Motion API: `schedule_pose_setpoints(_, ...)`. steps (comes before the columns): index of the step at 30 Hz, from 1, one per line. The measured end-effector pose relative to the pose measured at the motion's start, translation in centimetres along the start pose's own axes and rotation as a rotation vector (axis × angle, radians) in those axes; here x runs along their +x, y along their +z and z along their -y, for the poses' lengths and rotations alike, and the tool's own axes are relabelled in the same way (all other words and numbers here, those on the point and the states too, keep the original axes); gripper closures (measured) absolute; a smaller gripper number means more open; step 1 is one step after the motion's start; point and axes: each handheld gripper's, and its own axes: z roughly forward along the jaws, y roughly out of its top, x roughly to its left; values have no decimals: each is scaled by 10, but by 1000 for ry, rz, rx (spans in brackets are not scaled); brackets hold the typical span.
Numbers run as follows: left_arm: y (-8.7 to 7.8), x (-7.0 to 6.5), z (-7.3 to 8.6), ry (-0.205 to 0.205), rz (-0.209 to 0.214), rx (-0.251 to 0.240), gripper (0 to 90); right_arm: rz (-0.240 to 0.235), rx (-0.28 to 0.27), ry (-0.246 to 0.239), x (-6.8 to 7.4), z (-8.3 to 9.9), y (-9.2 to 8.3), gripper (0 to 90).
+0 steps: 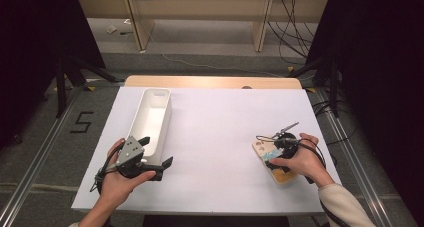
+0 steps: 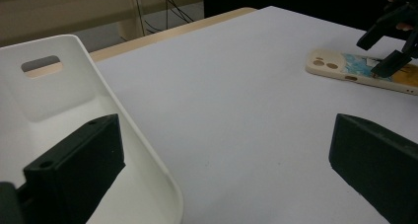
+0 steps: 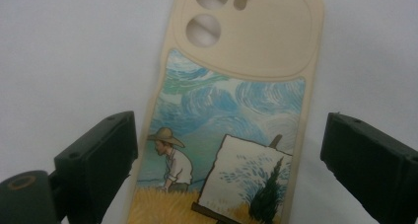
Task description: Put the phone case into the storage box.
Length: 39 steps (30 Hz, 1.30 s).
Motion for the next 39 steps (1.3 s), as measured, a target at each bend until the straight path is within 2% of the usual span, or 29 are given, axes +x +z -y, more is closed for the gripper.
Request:
schedule_pose_setpoints(22,0,0,0,-2,-1,-1,0,-7,51,23,0,-7,9,64)
schedule_pose_setpoints(39,0,0,0,1,1,-1,0,-11,114,66,0,-7,12,55)
